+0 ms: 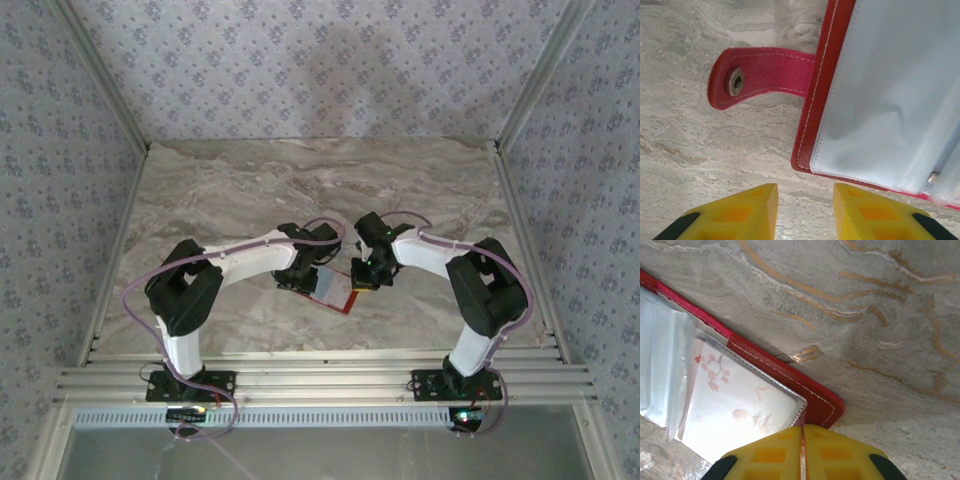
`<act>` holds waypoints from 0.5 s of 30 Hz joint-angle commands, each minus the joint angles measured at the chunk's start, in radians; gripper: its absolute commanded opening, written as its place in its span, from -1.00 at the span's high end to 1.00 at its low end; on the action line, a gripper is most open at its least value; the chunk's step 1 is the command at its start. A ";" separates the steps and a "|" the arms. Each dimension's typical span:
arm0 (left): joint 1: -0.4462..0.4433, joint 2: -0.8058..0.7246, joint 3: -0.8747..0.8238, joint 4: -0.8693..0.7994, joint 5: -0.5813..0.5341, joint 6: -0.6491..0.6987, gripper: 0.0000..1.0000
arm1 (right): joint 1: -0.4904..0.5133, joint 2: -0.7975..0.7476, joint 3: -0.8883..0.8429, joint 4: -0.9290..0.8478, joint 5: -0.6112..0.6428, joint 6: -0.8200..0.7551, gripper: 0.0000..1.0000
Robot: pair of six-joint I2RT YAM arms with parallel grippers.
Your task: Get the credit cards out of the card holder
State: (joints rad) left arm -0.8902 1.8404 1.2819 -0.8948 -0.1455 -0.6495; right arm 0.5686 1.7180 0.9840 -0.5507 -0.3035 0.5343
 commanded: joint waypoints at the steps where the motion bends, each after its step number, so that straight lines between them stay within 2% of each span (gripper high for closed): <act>1: 0.004 -0.036 0.025 0.020 0.063 0.019 0.32 | 0.006 0.015 0.027 -0.022 0.009 -0.008 0.78; 11: 0.059 -0.074 -0.042 0.198 0.299 -0.018 0.43 | -0.014 0.093 0.135 -0.013 -0.012 -0.052 0.78; 15: 0.076 -0.070 -0.077 0.287 0.389 -0.047 0.47 | -0.013 0.061 0.153 -0.025 0.006 -0.054 0.78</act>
State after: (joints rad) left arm -0.8238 1.7912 1.2301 -0.6907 0.1379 -0.6670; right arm 0.5579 1.7996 1.1095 -0.5503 -0.3031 0.5003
